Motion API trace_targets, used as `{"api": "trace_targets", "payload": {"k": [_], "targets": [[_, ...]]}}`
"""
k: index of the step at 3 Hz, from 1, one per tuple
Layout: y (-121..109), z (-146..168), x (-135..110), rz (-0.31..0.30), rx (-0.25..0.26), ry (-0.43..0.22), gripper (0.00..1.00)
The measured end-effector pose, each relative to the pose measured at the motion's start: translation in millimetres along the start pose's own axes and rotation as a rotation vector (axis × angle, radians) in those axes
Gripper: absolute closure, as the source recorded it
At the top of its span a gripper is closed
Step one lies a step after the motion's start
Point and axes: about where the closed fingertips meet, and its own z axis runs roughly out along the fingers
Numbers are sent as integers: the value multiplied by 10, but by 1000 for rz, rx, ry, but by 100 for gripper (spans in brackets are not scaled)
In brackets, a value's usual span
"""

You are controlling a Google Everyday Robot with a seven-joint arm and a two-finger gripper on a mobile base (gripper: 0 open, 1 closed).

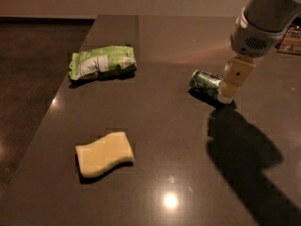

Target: Move green can near green rice chip bag

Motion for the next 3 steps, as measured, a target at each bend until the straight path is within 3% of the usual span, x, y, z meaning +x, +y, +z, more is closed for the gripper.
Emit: {"api": "trace_targets", "payload": {"k": [2, 3], "targets": [[-140, 678, -89, 104, -56, 88, 0], [-173, 832, -84, 138, -61, 115, 0]]}}
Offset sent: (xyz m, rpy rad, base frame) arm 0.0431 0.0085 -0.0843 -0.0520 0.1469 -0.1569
